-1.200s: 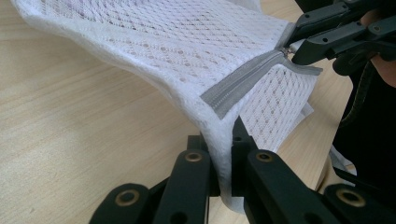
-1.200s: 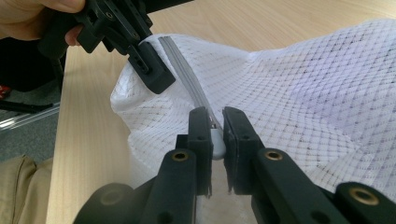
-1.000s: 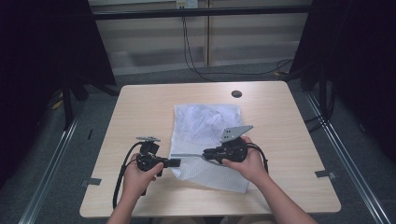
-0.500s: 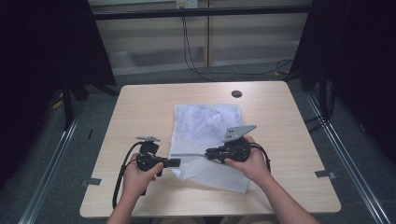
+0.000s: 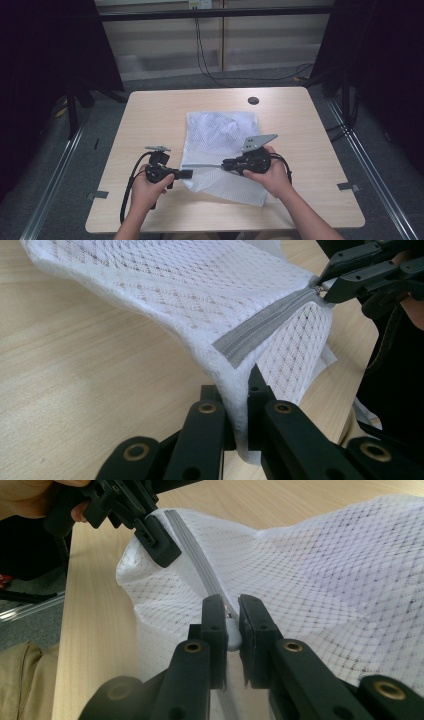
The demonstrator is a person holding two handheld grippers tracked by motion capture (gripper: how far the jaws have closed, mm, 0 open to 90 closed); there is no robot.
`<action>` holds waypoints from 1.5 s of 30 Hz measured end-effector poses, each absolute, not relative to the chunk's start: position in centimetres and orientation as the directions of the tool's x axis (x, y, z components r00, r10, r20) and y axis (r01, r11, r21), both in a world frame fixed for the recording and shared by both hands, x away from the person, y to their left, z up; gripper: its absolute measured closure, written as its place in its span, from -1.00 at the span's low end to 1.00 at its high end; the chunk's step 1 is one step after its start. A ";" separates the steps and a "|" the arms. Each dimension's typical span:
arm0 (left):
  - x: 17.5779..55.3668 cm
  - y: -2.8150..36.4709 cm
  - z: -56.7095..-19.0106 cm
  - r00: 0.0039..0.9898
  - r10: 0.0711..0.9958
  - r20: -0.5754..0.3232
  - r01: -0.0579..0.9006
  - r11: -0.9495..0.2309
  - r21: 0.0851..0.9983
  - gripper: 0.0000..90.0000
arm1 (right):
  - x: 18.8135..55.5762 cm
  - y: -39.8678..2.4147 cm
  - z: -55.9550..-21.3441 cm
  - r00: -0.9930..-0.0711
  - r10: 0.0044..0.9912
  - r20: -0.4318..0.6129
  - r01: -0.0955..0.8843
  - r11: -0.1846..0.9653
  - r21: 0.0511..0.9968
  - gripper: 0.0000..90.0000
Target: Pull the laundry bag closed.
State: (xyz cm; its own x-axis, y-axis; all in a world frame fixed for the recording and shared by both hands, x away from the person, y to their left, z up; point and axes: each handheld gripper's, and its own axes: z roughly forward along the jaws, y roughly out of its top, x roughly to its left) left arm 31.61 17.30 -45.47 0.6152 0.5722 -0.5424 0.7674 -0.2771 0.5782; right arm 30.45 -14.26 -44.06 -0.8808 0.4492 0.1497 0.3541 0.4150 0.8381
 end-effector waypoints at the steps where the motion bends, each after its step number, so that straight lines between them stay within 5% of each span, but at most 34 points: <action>1: 31.6 17.3 -45.5 0.615 0.574 -0.540 0.767 -0.278 0.578 0.98 | 30.4 -14.3 -44.1 -0.881 0.447 0.152 0.355 0.414 0.838 0.82; 45: 31.7 17.6 -45.3 0.606 0.587 -0.537 0.771 -0.267 0.578 0.98 | 30.2 -16.5 -44.1 -0.874 0.464 0.143 0.358 0.417 0.835 0.82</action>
State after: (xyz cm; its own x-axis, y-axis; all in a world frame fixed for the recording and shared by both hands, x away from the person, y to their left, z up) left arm 31.69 17.61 -45.31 0.6060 0.5867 -0.5372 0.7710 -0.2671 0.5781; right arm 30.18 -16.47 -44.06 -0.8739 0.4644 0.1433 0.3584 0.4167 0.8354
